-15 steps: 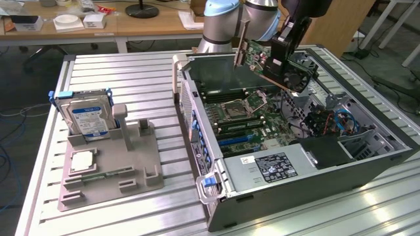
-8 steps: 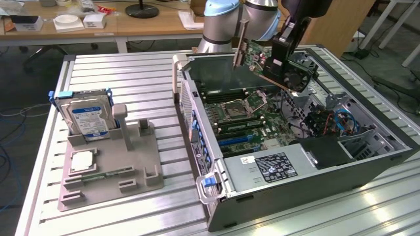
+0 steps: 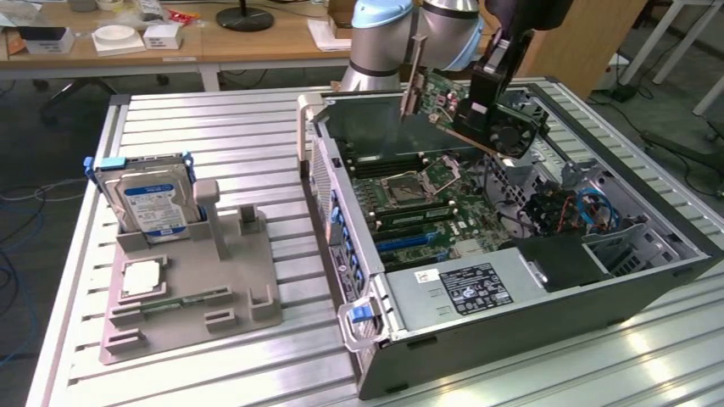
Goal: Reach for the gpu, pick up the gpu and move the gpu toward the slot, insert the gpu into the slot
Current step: 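Insert the gpu into the slot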
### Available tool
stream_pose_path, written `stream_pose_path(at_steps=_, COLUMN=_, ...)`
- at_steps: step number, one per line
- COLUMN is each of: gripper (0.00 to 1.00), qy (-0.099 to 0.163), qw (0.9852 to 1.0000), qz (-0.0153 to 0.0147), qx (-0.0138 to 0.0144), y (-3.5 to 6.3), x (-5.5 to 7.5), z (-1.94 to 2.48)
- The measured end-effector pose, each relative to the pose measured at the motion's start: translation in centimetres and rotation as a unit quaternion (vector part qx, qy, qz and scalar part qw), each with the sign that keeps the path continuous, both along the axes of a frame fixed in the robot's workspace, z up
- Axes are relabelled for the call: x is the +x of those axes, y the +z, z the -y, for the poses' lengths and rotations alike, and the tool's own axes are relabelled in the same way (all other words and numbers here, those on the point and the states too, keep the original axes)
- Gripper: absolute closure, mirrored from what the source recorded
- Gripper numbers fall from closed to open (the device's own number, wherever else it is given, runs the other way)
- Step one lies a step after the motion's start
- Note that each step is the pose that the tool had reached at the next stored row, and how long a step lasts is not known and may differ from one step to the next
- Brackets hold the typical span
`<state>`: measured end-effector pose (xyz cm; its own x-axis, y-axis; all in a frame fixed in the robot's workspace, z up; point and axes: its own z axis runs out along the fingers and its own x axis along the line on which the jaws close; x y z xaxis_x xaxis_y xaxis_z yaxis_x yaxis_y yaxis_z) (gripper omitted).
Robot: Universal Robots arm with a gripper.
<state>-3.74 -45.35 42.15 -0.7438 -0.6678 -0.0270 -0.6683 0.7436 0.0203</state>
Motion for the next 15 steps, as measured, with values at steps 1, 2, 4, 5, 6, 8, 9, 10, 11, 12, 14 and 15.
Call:
stream_pose_path(at_steps=1, gripper=0.73, qy=0.002, qw=1.0000, qz=0.0000, qx=0.0000, y=0.00, x=0.00, z=0.00)
stream_pose_path(at_steps=2, gripper=0.73, qy=0.005, qw=1.0000, qz=0.0000, qx=0.0000, y=0.00, x=0.00, z=0.01)
stream_pose_path(at_steps=4, gripper=0.73, qy=0.010, qw=0.9999, qz=0.0000, qx=0.0000, y=0.00, x=0.00, z=0.01)
stream_pose_path(at_steps=5, gripper=0.73, qy=0.013, qw=0.9999, qz=0.0000, qx=0.0001, y=0.00, x=0.00, z=0.01)
stream_pose_path(at_steps=6, gripper=0.73, qy=0.016, qw=0.9999, qz=0.0000, qx=0.0001, y=0.00, x=0.00, z=0.02)
stream_pose_path(at_steps=8, gripper=0.73, qy=0.021, qw=0.9998, qz=0.0000, qx=0.0001, y=0.00, x=0.00, z=0.03)
stream_pose_path(at_steps=9, gripper=0.73, qy=0.023, qw=0.9997, qz=0.0000, qx=0.0001, y=0.00, x=0.00, z=0.04)
stream_pose_path(at_steps=10, gripper=0.73, qy=0.026, qw=0.9997, qz=0.0000, qx=0.0001, y=0.00, x=0.00, z=0.04)
stream_pose_path(at_steps=11, gripper=0.73, qy=0.029, qw=0.9996, qz=0.0000, qx=0.0001, y=0.00, x=0.00, z=0.04)
stream_pose_path(at_steps=12, gripper=0.73, qy=0.031, qw=0.9995, qz=0.0000, qx=0.0001, y=0.00, x=0.00, z=0.04)
stream_pose_path(at_steps=14, gripper=0.73, qy=0.036, qw=0.9993, qz=0.0000, qx=0.0001, y=0.00, x=0.00, z=0.05)
stream_pose_path(at_steps=15, gripper=0.73, qy=0.039, qw=0.9992, qz=0.0000, qx=0.0001, y=0.00, x=0.00, z=0.05)
